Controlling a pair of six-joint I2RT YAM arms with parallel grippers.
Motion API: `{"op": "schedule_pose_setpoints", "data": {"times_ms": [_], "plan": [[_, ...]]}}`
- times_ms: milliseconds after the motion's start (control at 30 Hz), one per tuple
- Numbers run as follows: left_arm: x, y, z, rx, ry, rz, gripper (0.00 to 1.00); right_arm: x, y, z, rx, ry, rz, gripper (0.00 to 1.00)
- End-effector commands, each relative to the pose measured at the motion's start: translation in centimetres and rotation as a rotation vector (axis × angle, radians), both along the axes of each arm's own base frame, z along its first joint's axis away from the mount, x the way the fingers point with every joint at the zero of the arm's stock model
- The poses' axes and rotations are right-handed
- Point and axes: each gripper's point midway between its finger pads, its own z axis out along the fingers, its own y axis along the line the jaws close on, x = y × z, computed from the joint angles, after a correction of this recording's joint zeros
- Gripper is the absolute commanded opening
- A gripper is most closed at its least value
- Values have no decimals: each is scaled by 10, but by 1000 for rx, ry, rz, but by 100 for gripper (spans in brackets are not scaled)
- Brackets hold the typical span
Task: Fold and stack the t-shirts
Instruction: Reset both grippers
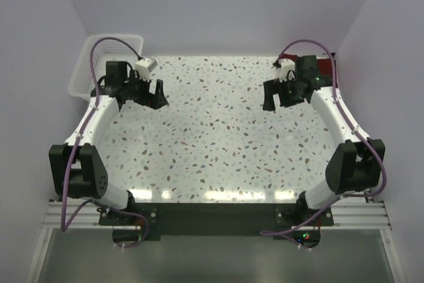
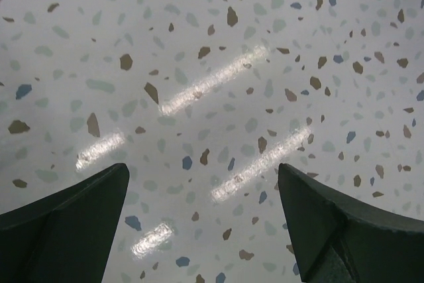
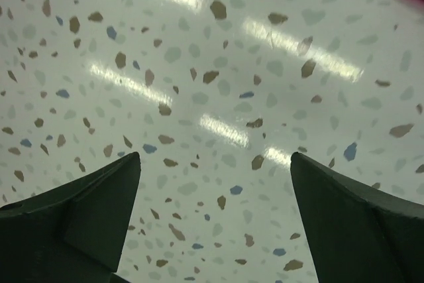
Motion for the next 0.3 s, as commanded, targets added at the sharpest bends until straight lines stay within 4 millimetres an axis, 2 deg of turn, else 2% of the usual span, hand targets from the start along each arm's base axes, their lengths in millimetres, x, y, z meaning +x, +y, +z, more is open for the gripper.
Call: {"op": "schedule_pose_setpoints", "data": {"times_ms": [0,67,133,233,267], "plan": [[-13,4,2,34,-69,-6,100,-16,-1,-11,23,-14,-23,99],[-19,6,-6,46,-60,-2,100,-28,-2,-23,14,2,-22,99],[-25,7,-16,49,-42,1,100,-33,-4,-26,4,3,-28,99],[-24,7,-8,29,-56,18,100,-34,-6,-19,-3,-17,-30,99],[-25,3,-2,-4,-57,10,100,-30,-6,-9,-1,-39,-30,99]]}}
